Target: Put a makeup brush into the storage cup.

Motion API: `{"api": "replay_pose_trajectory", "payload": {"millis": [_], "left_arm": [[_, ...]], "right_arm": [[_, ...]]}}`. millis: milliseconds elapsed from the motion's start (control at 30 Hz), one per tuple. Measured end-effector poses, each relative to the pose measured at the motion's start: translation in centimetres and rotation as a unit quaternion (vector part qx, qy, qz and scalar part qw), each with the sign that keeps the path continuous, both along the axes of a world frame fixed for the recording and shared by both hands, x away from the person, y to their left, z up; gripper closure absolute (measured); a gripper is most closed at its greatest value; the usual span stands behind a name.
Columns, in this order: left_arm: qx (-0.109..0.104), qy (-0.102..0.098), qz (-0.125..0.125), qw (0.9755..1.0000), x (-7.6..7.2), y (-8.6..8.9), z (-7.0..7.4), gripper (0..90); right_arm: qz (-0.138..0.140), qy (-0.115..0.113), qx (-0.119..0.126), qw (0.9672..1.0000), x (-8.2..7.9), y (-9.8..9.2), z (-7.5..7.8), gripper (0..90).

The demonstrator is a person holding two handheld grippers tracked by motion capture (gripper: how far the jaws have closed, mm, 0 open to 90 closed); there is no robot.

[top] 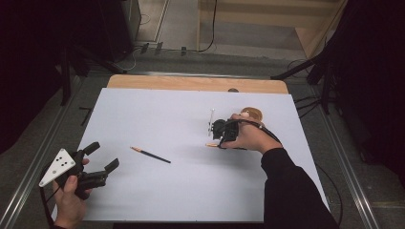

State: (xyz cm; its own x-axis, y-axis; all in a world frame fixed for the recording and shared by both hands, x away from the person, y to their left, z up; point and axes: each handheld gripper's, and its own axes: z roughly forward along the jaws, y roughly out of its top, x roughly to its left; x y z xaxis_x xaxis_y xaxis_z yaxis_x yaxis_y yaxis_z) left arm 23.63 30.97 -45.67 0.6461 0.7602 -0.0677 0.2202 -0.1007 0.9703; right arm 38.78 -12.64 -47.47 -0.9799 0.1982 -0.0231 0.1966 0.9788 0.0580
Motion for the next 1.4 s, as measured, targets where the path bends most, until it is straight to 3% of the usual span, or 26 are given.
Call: {"api": "replay_pose_trajectory", "payload": {"millis": [333, 700, 900, 967, 1033, 1067, 1200, 1400], "left_arm": [[-0.002, 0.0, 0.002, 1.0, 0.0, 0.1, 0.0, 9.0], [0.0, 0.001, 0.003, 1.0, 0.0, 0.1, 0.0, 9.1], [-0.001, 0.0, 0.005, 1.0, 0.0, 0.2, 0.0, 9.1], [-0.002, 0.001, 0.005, 1.0, 0.0, 0.2, 0.0, 9.1], [-0.001, 0.0, 0.005, 1.0, 0.0, 0.2, 0.0, 9.1], [-0.001, 0.0, 0.005, 1.0, 0.0, 0.2, 0.0, 9.1], [-0.002, 0.001, 0.007, 1.0, 0.0, 0.2, 0.0, 9.1], [0.0, 0.0, 0.006, 1.0, 0.0, 0.2, 0.0, 9.1]], "right_arm": [[-0.005, 0.0, 0.004, 1.0, -0.2, -0.1, 0.1, 84.9], [-0.025, -0.018, 0.071, 0.997, -0.3, -1.2, 1.4, 84.9], [-0.051, -0.018, 0.126, 0.9905, -0.3, -2.2, 2.4, 84.9], [-0.046, -0.029, 0.148, 0.9874, -0.1, -2.5, 2.5, 84.9], [-0.066, -0.021, 0.16, 0.9848, -0.3, -2.8, 2.8, 84.9], [-0.057, -0.029, 0.174, 0.9826, -0.1, -2.9, 2.8, 84.9], [-0.066, -0.028, 0.205, 0.9761, -0.1, -3.3, 3.2, 84.8], [-0.073, -0.036, 0.239, 0.9675, -0.2, -3.6, 3.9, 84.9]]}}
